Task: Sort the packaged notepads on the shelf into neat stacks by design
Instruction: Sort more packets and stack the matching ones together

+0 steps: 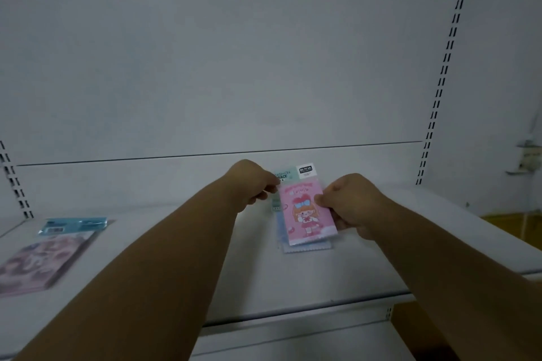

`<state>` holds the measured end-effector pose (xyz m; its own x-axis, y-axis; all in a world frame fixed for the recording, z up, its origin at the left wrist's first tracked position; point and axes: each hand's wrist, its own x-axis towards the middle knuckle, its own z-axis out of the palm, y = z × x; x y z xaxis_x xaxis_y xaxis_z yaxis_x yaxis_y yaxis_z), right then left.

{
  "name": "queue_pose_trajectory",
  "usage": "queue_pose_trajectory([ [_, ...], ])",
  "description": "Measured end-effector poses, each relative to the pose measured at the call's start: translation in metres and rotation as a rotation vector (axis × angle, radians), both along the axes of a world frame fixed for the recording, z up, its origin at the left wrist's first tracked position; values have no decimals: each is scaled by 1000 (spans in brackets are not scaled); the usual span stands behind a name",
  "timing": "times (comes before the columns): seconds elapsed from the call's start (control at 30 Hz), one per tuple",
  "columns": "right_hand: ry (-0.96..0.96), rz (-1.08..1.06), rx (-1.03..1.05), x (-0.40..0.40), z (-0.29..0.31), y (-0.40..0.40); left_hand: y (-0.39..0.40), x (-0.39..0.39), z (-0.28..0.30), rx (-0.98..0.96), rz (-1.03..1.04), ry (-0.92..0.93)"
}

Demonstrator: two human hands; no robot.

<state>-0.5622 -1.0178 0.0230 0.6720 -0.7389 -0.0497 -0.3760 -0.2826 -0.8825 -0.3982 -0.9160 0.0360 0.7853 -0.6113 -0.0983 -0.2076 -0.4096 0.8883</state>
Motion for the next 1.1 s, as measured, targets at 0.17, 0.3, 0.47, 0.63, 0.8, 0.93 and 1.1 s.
queue_pose_trajectory([
  [0.17,282,0,-310,11,-11,-5,-10,8,-11,257,-52,-258],
  [0.3,343,-36,-673,10,-9,3,-14,10,-14,422,-67,-582],
  [0.47,57,61,-867,30,13,41,17,0,-13,365,12,-721],
  [0.63,-154,236,-1007,73,47,115,110,-4,-20,340,138,-836],
  [0.8,-268,384,-1005,112,68,235,256,3,-10,417,340,-873],
  [0.93,-309,489,-1040,141,71,349,382,14,-14,445,459,-869],
  [1.1,-310,599,-1056,188,74,480,535,30,-31,550,540,-844],
])
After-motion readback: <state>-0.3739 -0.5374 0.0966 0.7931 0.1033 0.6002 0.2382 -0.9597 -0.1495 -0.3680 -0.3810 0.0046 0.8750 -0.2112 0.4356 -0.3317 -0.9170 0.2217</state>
